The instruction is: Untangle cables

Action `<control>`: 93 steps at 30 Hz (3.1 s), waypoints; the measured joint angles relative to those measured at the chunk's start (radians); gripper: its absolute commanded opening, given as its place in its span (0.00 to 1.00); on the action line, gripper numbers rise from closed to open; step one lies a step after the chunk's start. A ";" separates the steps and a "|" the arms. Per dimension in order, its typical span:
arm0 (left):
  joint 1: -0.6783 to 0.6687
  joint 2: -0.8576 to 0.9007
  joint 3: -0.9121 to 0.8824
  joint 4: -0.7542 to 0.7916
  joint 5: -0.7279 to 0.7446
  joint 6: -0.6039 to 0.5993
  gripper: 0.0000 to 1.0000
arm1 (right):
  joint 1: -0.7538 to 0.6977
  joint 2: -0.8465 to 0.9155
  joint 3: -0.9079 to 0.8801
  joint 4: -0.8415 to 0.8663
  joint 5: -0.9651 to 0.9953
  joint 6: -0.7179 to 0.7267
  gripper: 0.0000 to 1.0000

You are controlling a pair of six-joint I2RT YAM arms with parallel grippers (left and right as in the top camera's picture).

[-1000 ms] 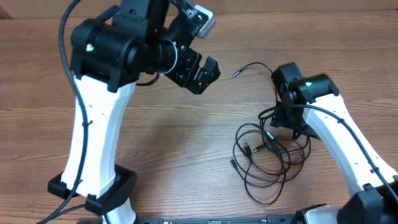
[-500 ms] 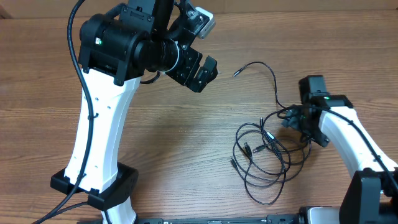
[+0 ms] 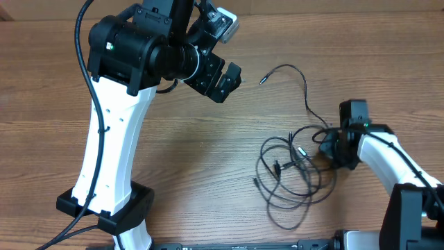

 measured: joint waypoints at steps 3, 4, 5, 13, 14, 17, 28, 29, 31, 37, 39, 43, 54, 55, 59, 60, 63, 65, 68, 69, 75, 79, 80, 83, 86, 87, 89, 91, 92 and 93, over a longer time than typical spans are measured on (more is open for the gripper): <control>0.000 0.000 0.000 0.000 0.000 0.000 1.00 | 0.000 0.000 -0.020 -0.006 -0.059 -0.020 0.04; 0.000 0.000 0.000 0.000 0.000 0.001 1.00 | 0.000 0.000 -0.010 -0.018 -0.095 -0.045 0.04; 0.000 0.000 0.000 0.000 0.000 0.004 1.00 | 0.000 -0.001 -0.005 -0.023 -0.109 -0.052 0.04; 0.000 -0.001 -0.078 0.001 -0.004 0.050 1.00 | 0.000 -0.056 0.529 -0.344 -0.267 -0.141 0.04; 0.000 -0.001 -0.103 0.003 -0.004 0.059 1.00 | 0.000 -0.064 0.634 -0.379 -0.277 -0.155 0.04; 0.000 -0.001 -0.193 0.018 -0.005 0.085 1.00 | 0.000 -0.081 0.890 -0.454 -0.296 -0.183 0.04; 0.000 0.000 -0.463 0.159 -0.007 0.110 1.00 | 0.000 -0.116 1.437 -0.627 -0.380 -0.224 0.04; 0.000 0.000 -0.468 0.164 -0.007 0.110 1.00 | 0.000 -0.119 1.451 -0.627 -0.410 -0.225 0.04; 0.000 0.000 -0.469 0.167 -0.007 0.110 1.00 | 0.000 -0.124 1.461 -0.636 -0.461 -0.225 0.04; 0.000 0.000 -0.470 0.165 -0.045 0.109 1.00 | 0.085 -0.112 1.461 -0.675 -0.548 -0.225 0.04; 0.000 0.000 -0.470 0.164 -0.074 0.106 1.00 | 0.134 -0.111 1.461 -0.683 -0.558 -0.239 0.04; 0.002 0.000 -0.470 0.154 -0.124 0.087 1.00 | 0.183 -0.108 1.456 -0.710 -0.414 -0.277 0.04; 0.083 0.000 -0.470 0.132 -0.150 0.059 1.00 | 0.228 0.057 1.387 -0.730 -0.272 -0.313 0.04; 0.089 0.000 -0.470 0.132 -0.148 0.056 1.00 | 0.243 0.055 1.388 -0.703 -0.241 -0.311 0.04; 0.106 0.000 -0.470 0.132 -0.050 0.097 1.00 | 0.246 0.036 1.389 -0.685 -0.178 -0.307 0.04; 0.105 0.000 -0.470 0.132 -0.004 0.127 1.00 | 0.243 0.033 1.389 -0.685 -0.164 -0.307 0.04; 0.100 0.000 -0.470 0.133 0.170 0.250 1.00 | 0.243 0.031 1.389 -0.685 -0.150 -0.315 0.04; 0.093 0.000 -0.470 0.143 0.259 0.319 1.00 | 0.243 0.031 1.389 -0.686 -0.142 -0.322 0.04; 0.073 0.000 -0.470 0.150 0.327 0.378 1.00 | 0.243 0.031 1.389 -0.686 -0.137 -0.332 0.55; 0.064 0.000 -0.470 0.151 0.339 0.393 1.00 | 0.243 0.031 1.389 -0.687 -0.137 -0.330 0.69; 0.008 0.000 -0.545 0.174 0.280 0.416 1.00 | 0.243 0.031 1.389 -0.742 -0.117 -0.350 0.74; -0.027 0.000 -0.675 0.354 0.132 0.343 1.00 | 0.243 0.029 1.389 -0.776 -0.089 -0.355 0.75; -0.033 0.000 -0.706 0.412 0.075 0.307 1.00 | 0.243 0.028 1.389 -0.781 -0.087 -0.356 0.75; -0.042 0.002 -0.780 0.544 -0.053 0.216 1.00 | 0.243 0.027 1.389 -0.797 -0.079 -0.356 0.74; -0.041 0.002 -0.813 0.635 -0.084 0.166 1.00 | 0.243 0.027 1.389 -0.810 -0.077 -0.356 0.75; -0.040 0.002 -0.824 0.674 -0.083 0.153 1.00 | 0.243 0.027 1.389 -0.814 -0.076 -0.356 0.74; -0.041 0.002 -0.845 0.741 -0.083 0.140 1.00 | 0.243 0.027 1.389 -0.823 -0.075 -0.356 0.74; -0.042 0.004 -0.872 0.794 -0.082 0.121 0.98 | 0.243 0.027 1.389 -0.830 -0.074 -0.356 0.75; -0.043 0.010 -0.883 0.810 -0.082 0.112 0.84 | 0.243 0.027 1.389 -0.834 -0.075 -0.356 0.74; -0.045 0.021 -0.890 0.822 -0.082 0.103 0.58 | 0.243 0.027 1.389 -0.839 -0.075 -0.356 0.75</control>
